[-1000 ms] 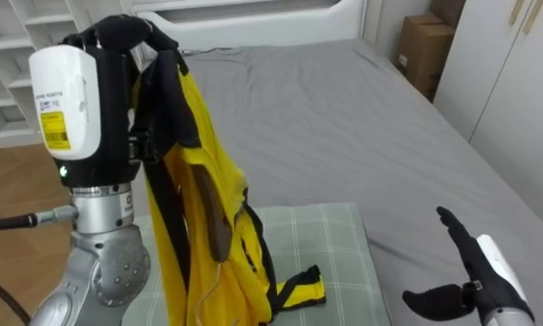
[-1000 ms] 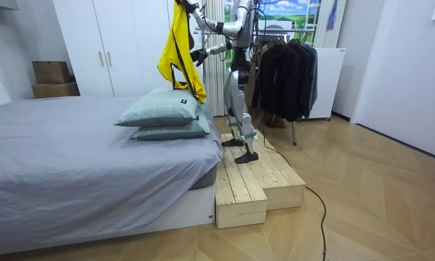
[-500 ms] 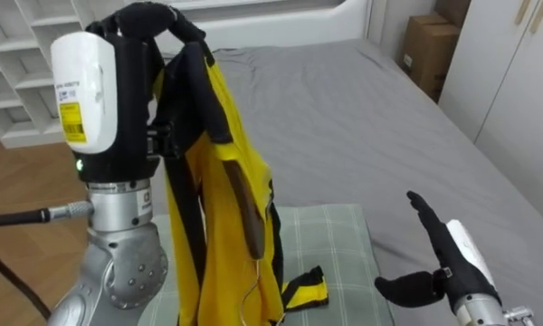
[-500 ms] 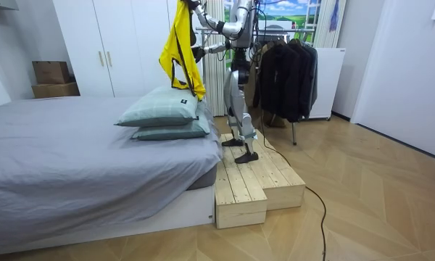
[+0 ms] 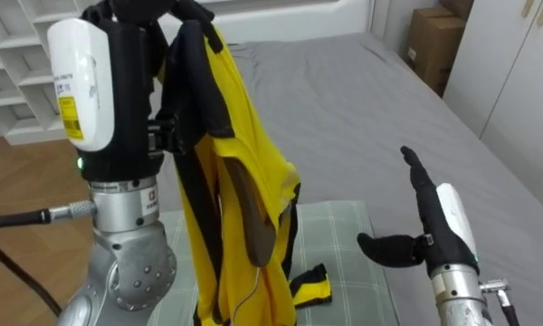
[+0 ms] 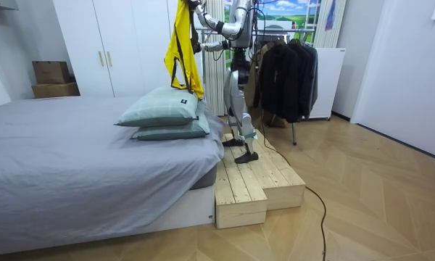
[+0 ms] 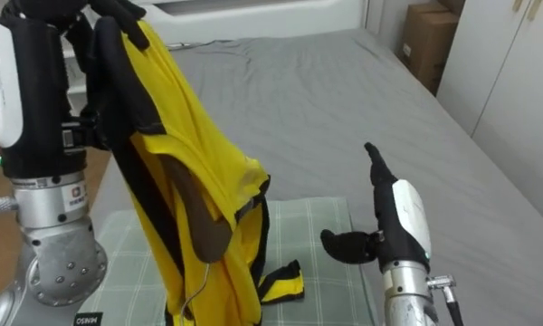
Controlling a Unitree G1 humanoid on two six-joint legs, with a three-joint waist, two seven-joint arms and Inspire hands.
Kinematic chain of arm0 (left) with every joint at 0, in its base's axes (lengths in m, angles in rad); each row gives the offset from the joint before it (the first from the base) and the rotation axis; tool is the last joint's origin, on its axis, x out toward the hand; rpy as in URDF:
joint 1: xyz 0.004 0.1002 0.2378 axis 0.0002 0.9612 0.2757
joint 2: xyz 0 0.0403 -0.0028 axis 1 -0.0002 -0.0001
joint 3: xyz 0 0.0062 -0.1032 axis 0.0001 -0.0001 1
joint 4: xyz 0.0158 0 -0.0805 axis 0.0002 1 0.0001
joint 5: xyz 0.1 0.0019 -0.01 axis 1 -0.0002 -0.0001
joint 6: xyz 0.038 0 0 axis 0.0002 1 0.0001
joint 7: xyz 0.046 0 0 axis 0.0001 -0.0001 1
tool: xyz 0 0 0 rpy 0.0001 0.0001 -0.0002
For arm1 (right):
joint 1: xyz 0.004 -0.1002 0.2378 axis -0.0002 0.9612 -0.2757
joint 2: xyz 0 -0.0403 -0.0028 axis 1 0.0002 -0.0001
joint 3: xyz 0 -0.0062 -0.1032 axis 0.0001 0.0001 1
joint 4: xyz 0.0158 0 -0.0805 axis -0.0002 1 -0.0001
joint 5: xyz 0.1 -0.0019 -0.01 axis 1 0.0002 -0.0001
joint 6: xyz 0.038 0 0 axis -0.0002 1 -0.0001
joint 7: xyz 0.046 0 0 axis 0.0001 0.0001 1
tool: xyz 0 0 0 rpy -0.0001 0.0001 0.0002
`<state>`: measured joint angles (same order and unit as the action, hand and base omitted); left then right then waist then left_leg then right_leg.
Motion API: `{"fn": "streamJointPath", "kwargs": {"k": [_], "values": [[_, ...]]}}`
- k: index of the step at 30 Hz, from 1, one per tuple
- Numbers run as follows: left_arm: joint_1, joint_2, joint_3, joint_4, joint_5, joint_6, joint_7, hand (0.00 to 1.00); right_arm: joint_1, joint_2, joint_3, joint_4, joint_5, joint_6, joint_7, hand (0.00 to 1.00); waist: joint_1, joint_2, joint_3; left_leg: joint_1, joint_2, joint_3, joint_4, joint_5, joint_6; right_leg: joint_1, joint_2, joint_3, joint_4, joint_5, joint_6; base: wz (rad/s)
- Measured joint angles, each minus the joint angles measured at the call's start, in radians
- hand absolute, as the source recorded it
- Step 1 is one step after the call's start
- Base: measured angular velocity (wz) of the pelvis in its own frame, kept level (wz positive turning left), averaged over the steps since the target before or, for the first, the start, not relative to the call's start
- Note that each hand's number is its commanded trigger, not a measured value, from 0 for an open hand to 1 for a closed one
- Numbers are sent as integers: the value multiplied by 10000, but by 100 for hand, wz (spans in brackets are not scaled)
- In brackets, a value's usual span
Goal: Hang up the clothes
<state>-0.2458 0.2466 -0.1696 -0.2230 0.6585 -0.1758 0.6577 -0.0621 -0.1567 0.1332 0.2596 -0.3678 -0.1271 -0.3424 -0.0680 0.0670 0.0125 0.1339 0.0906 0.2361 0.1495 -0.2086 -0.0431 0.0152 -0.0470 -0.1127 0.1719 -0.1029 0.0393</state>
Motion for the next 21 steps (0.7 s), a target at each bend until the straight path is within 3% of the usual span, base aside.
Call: {"fn": "streamJointPath", "kwargs": {"k": [5, 10, 15, 21], "values": [[-1, -77, 0, 0, 1, 0, -310, 100, -1, 18, 8, -7, -64, -67, -371, 0, 135, 10, -5, -46, 0, 6, 1, 0, 0, -51, -1, -4, 17, 0, 0, 0], [-35, -96, -69, 0, 0, 15, -387, 100, -35, 15, 412, -557, -1303, -77, -1204, 0, 169, 42, -28, -262, 10, 10, 74, 0, 0, -335, -5, 5, 192, 6, -9, 0], [-407, -90, -321, 1, -6, -9, -404, 100, -294, 22, 993, -712, -2334, -542, -2045, 0, 212, 101, -68, -247, 16, 73, 137, 0, 0, -346, -23, 6, 327, 11, -16, 0], [-412, 20, -329, 1, -13, -5, -450, 100, -430, -13, 1246, -717, -2388, -578, -2489, 0, 250, 150, -84, -183, 16, 115, 135, 0, 0, -337, -21, 49, 373, 11, -17, -1]]}}
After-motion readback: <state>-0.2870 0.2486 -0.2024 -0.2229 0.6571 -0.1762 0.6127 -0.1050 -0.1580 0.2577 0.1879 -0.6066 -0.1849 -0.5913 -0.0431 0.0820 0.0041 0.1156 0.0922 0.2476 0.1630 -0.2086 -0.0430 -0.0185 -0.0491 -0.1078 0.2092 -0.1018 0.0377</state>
